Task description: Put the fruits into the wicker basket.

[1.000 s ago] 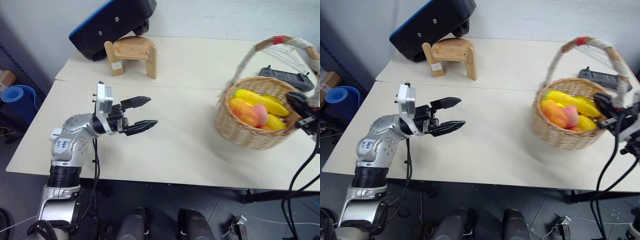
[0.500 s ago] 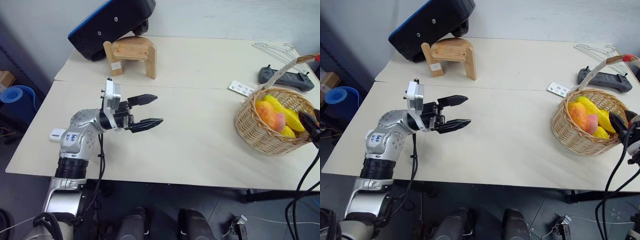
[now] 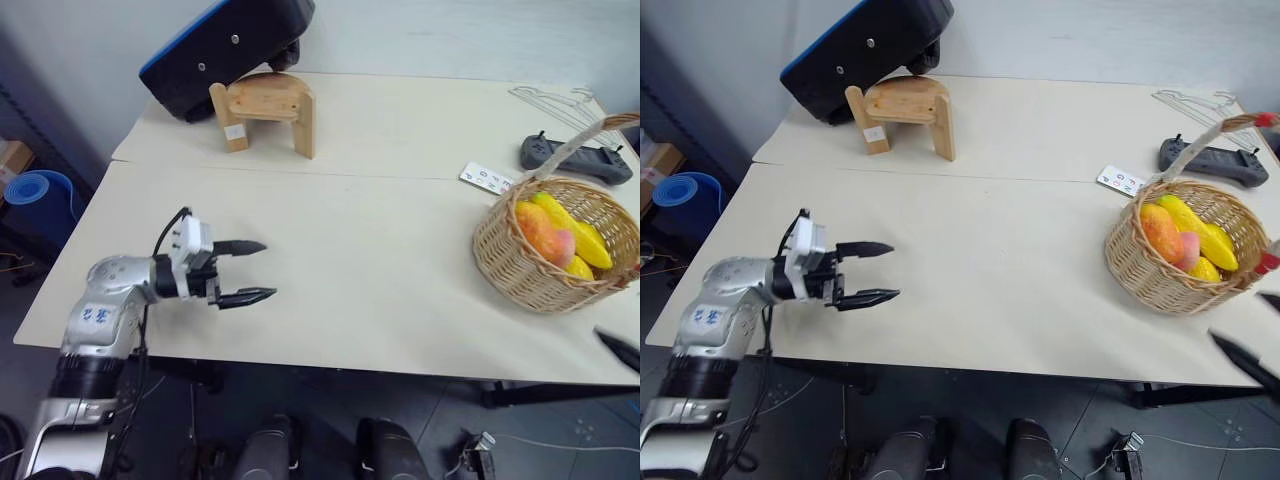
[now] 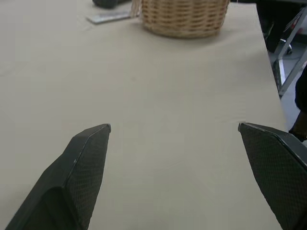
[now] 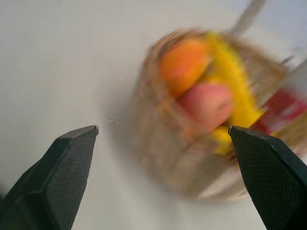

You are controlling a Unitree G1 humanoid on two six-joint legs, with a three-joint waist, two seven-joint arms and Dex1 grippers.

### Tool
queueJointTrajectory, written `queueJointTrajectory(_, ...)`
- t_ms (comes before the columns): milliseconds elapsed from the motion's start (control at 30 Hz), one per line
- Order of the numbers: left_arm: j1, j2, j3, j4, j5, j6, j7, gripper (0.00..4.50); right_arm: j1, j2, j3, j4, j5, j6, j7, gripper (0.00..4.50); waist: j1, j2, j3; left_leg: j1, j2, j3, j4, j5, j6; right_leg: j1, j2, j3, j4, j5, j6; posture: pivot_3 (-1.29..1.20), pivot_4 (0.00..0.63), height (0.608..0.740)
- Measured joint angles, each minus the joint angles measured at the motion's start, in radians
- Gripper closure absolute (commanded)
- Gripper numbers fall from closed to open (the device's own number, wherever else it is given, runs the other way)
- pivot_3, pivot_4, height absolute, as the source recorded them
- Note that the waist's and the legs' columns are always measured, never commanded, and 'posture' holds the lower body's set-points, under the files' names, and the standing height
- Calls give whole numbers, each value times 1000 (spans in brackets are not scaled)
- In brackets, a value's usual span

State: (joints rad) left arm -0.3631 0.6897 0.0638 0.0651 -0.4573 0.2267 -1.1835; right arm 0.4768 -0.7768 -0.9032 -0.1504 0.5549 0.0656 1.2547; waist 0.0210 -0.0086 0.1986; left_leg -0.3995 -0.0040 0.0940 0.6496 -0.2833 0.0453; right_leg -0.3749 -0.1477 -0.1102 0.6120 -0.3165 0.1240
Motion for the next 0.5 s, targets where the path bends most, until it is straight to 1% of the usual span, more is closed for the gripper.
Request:
queueJointTrajectory(100, 81, 10, 7, -63, 10, -12, 20, 0, 7, 4, 66, -15, -10, -73, 60, 10, -9, 0, 0, 4, 1, 1, 0, -3, -3, 3, -3, 3, -1, 1, 0, 0, 150, 740)
queueJointTrajectory(200, 145, 16, 15, -98, 40, -41, 60, 0, -36, 20, 214, -70, -47, -116, 61, 10, -9, 0, 0, 9, 3, 1, -1, -6, -9, 6, -3, 7, -1, 1, -2, 0, 150, 740)
queueJointTrajectory(367, 182, -5, 18, -136, 72, -77, 127, 0, -260, 83, 505, -80, -141, -140, -23, 10, -9, 0, 0, 8, 4, 1, -1, -6, -12, 4, -2, 7, 0, 0, -4, 0, 150, 740)
queueJointTrajectory(467, 193, -24, 18, -153, 77, -92, 166, 0, -386, 138, 613, -46, -184, -153, -94, 10, -7, 0, 0, 8, 4, 1, -1, -5, -11, 3, -2, 6, 0, 0, -4, 0, 150, 740)
queueJointTrajectory(500, 196, -26, 18, -159, 77, -95, 172, 0, -406, 148, 630, -34, -195, -155, -112, 10, -2, 0, 0, 7, 4, 1, -1, -3, -7, 3, -2, 5, 0, 0, -4, 0, 150, 740)
